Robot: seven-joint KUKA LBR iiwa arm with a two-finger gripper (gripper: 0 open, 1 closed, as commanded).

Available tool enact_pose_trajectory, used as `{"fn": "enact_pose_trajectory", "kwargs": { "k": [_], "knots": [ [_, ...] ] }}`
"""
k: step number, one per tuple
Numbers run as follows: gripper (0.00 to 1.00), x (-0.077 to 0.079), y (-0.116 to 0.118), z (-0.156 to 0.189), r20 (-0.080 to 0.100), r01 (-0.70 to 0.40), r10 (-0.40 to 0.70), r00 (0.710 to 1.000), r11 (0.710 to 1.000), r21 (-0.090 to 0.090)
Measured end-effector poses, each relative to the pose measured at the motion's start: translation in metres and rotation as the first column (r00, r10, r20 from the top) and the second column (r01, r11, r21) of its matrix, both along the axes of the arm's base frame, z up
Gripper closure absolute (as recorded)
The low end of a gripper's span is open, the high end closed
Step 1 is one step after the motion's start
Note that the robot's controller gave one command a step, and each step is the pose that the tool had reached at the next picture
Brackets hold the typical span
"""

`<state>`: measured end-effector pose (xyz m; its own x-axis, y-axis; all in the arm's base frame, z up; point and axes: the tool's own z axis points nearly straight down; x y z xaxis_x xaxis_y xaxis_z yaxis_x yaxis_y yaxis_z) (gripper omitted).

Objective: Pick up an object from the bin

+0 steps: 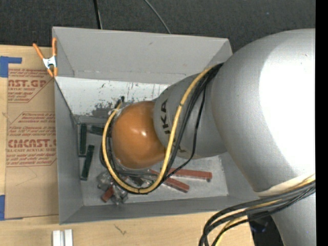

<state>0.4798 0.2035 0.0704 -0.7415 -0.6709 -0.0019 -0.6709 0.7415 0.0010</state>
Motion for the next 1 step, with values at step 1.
{"fn": "enact_pose_trajectory", "kwargs": {
  "k": [1],
  "knots": [
    [1.0, 0.0, 0.0, 0.0, 0.0, 0.0, 0.0, 1.0, 1.0, 0.0]
  ]
}}
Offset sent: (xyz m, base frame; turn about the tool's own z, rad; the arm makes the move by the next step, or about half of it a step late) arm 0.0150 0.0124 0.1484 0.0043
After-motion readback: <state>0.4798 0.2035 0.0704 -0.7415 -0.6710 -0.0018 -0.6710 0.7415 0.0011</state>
